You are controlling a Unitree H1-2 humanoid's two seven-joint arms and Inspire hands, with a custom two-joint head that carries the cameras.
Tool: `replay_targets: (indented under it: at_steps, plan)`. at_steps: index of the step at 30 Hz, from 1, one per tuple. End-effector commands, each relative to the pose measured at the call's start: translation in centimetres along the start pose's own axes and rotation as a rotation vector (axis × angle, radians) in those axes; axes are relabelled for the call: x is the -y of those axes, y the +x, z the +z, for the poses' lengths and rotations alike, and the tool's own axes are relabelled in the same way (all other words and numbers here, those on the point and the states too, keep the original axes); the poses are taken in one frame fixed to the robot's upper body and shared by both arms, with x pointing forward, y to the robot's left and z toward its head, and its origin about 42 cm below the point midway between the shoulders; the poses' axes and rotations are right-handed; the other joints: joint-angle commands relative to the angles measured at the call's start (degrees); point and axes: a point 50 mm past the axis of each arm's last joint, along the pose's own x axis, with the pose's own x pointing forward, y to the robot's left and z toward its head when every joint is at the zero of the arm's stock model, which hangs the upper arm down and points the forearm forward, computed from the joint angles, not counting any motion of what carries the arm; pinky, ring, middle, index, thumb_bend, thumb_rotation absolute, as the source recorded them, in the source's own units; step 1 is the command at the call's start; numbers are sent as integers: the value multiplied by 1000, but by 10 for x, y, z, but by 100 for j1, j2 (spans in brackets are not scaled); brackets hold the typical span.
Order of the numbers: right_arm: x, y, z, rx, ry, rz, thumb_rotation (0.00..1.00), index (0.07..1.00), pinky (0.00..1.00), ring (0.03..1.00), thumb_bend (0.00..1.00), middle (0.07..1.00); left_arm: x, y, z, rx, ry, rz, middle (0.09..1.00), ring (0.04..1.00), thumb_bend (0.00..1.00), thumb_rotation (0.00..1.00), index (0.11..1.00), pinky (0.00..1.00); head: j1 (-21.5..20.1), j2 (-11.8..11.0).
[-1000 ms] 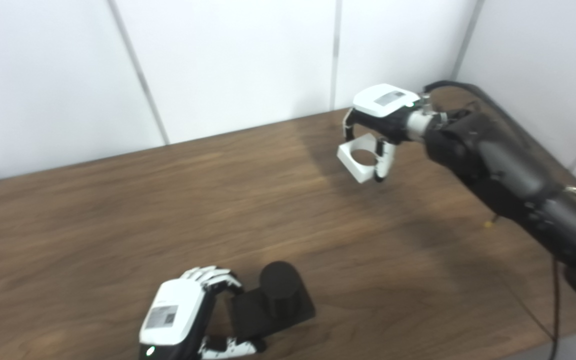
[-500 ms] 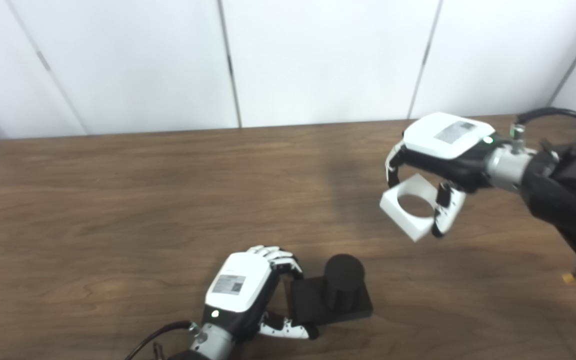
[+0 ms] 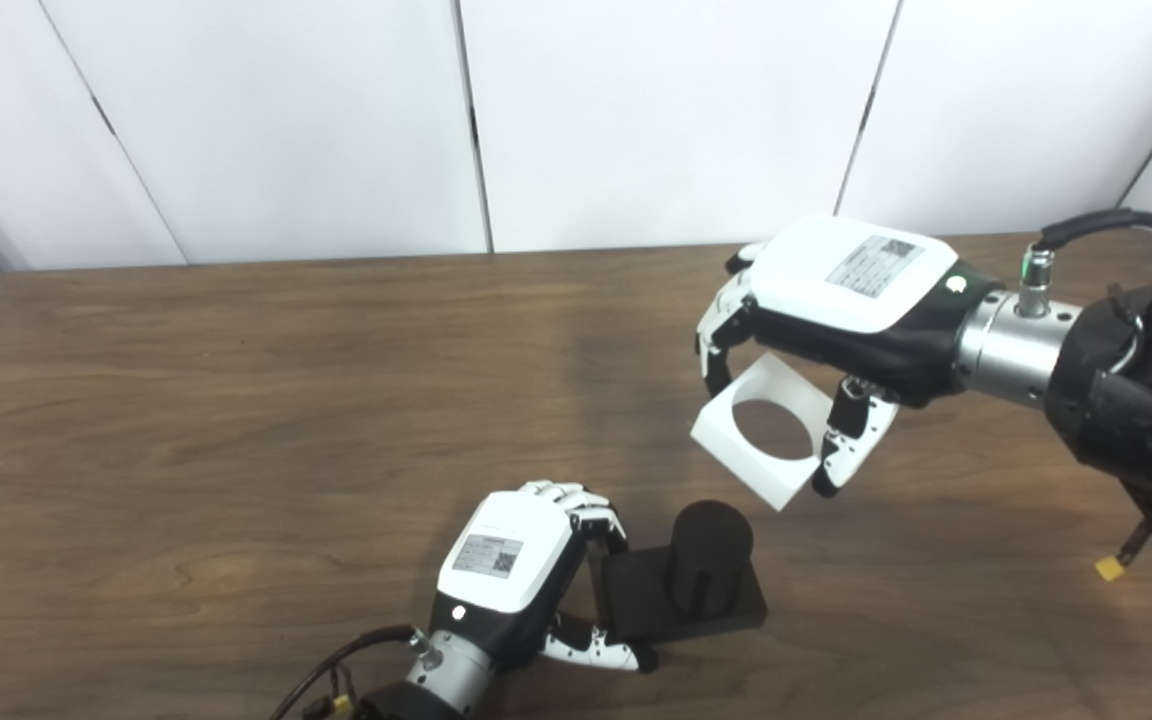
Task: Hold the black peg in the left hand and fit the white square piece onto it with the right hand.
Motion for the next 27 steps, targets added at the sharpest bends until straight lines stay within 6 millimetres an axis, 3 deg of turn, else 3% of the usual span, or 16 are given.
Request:
replay_targets:
  at_steps: [1,27]
  plan:
    - [13,-7,1,-3,-5,-3,132,481,893,798,524,748,20,-3,-3,-32,57,-121,753,810,512,56,489,824,-1,1]
    - [-23,-2,-1,9,93,98,132,481,884,805,525,750,12,-1,6,-28,62,-147,758,803,511,58,490,801,-47,193]
